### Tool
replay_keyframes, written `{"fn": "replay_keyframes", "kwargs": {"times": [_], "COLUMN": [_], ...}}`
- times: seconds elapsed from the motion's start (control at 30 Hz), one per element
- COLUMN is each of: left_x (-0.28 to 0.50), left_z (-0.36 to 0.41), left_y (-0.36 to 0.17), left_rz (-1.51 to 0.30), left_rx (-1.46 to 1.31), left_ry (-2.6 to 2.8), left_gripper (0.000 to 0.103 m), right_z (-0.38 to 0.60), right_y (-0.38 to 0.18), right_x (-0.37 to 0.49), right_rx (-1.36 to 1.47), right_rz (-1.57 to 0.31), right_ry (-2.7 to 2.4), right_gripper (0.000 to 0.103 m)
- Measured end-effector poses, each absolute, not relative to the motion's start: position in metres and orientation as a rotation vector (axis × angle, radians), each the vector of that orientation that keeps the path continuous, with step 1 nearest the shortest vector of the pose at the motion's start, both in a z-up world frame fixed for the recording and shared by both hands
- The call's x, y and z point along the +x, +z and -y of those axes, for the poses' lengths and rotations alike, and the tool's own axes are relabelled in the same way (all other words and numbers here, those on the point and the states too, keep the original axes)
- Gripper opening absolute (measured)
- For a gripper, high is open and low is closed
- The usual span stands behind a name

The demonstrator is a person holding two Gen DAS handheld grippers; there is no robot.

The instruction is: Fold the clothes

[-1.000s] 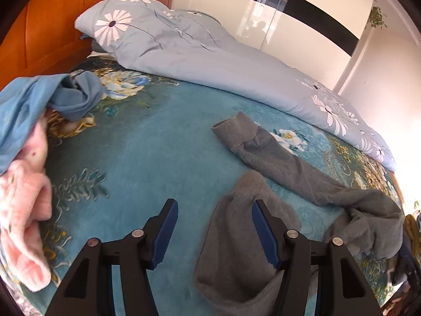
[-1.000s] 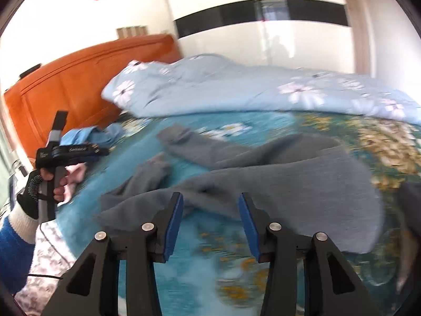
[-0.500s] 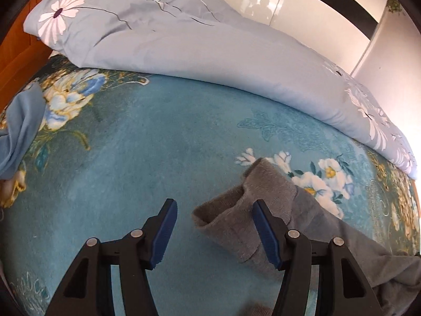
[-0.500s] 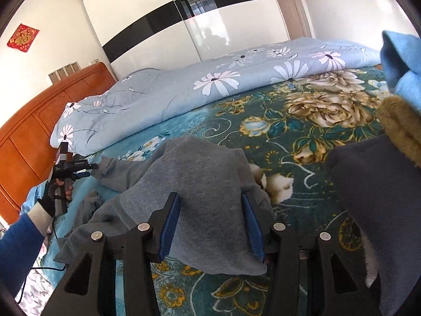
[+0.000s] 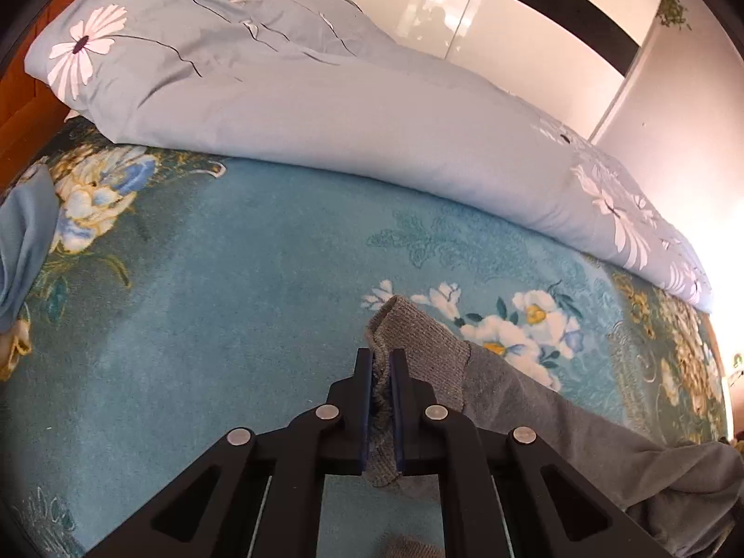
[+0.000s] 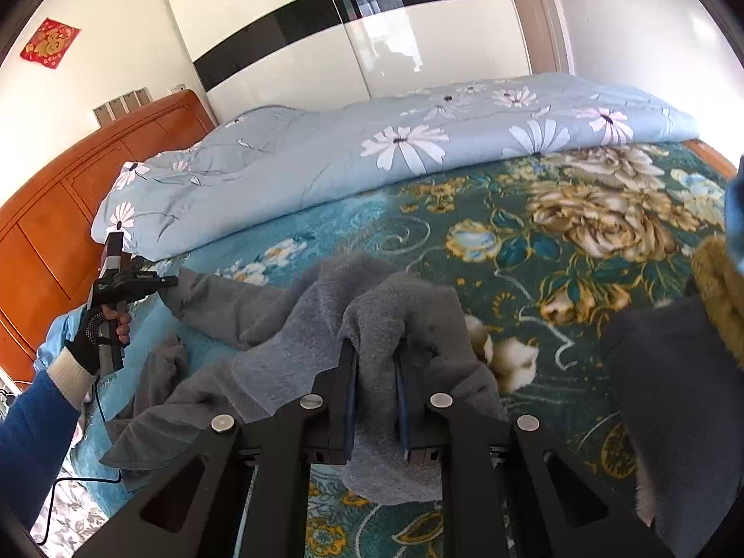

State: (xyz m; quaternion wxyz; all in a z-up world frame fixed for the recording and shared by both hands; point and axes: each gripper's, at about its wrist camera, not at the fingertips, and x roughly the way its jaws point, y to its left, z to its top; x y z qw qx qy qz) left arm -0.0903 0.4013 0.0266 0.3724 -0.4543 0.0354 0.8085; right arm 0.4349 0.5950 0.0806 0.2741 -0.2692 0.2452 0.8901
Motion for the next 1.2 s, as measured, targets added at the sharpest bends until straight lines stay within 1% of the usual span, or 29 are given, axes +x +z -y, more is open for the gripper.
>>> {"fn": "replay_keyframes", "kwargs": {"times": [0.13,0.23,0.3,0.33,0.47,0.63,0.73,0.8,0.87,0.9,0.93,0.97,1.0,1.03,1.07,1.1,1.13,1.2], "left_x": [-0.092,-0.096,-0.104,-0.111,-0.142,-0.176,-0.186,-0.191,-0.197,-0.199,-0.201,-0.2,-0.198,-0.196,-0.193,-0.189,-0.184,-0.171], "left_z": [-0.359,-0.322,-0.302,-0.299,-0.295,-0.32,-0.339,-0.347,-0.353,-0.356,-0.357,-0.356,-0.355,-0.353,-0.352,-0.349,-0.345,-0.33], "left_y": [0.089,0.136,0.155,0.155,0.145,0.076,0.037,0.02,0.008,0.002,-0.003,-0.004,-0.005,-0.007,-0.006,-0.003,0.0,0.012], "left_rz": [0.019,0.04,0.04,0.017,-0.083,-0.129,-0.211,-0.251,-0.259,-0.261,-0.243,-0.224,-0.205,-0.187,-0.181,-0.172,-0.163,-0.124], "left_rx": [-1.028,-0.916,-0.878,-0.877,-0.903,-1.043,-1.119,-1.122,-1.159,-1.179,-1.211,-1.227,-1.239,-1.251,-1.265,-1.279,-1.293,-1.297], "left_ry": [2.132,2.192,2.237,2.269,2.382,2.41,2.417,2.421,2.41,2.403,2.376,2.353,2.331,2.31,2.291,2.278,2.265,2.245], "left_gripper": [0.007,0.007,0.007,0.007,0.008,0.008,0.008,0.008,0.008,0.011,0.011,0.011,0.014,0.019,0.033,0.043,0.043,0.046], "right_z": [-0.602,-0.599,-0.614,-0.624,-0.665,-0.708,-0.734,-0.75,-0.754,-0.757,-0.758,-0.758,-0.757,-0.755,-0.752,-0.75,-0.746,-0.736], "right_y": [0.138,0.181,0.19,0.191,0.189,0.117,0.073,0.047,0.034,0.029,0.025,0.022,0.022,0.023,0.025,0.028,0.035,0.047], "right_x": [0.43,0.413,0.391,0.378,0.325,0.254,0.211,0.185,0.174,0.17,0.167,0.165,0.164,0.165,0.166,0.168,0.173,0.187], "right_rx": [-0.599,-0.548,-0.569,-0.587,-0.668,-0.863,-0.975,-1.041,-1.068,-1.087,-1.108,-1.13,-1.142,-1.146,-1.149,-1.146,-1.132,-1.103], "right_rz": [-0.565,-0.398,-0.363,-0.359,-0.348,-0.398,-0.425,-0.436,-0.408,-0.402,-0.397,-0.395,-0.386,-0.373,-0.36,-0.35,-0.345,-0.343], "right_ry": [2.434,2.469,2.454,2.441,2.385,2.259,2.176,2.124,2.099,2.085,2.074,2.075,2.084,2.096,2.108,2.119,2.129,2.152], "right_gripper": [0.014,0.014,0.014,0.014,0.014,0.014,0.014,0.014,0.015,0.015,0.015,0.017,0.02,0.031,0.045,0.05,0.054,0.055]}}
